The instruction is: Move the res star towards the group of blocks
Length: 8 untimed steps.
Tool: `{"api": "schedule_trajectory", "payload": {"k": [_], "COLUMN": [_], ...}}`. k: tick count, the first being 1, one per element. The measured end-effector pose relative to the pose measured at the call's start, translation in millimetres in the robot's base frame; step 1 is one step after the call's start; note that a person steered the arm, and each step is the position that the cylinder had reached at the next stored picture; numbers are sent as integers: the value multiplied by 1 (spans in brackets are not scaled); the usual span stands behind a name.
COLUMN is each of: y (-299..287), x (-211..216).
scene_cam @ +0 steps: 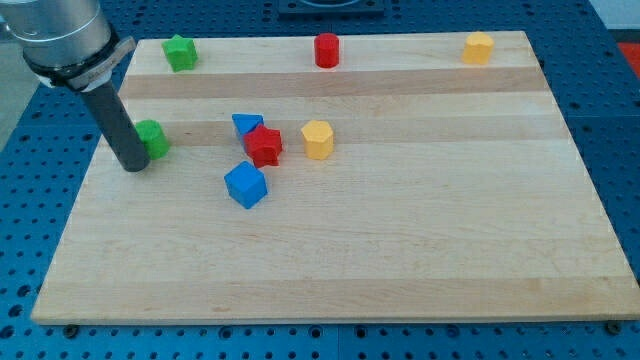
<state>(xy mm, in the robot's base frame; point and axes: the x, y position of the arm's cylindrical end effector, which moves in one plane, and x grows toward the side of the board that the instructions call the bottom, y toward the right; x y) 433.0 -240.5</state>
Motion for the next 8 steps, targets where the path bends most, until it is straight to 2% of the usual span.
{"api": "schedule_trajectory", "payload": {"k": [3, 4, 6, 8], "y": [3, 32, 109, 191], "x": [5, 9, 49, 42]}}
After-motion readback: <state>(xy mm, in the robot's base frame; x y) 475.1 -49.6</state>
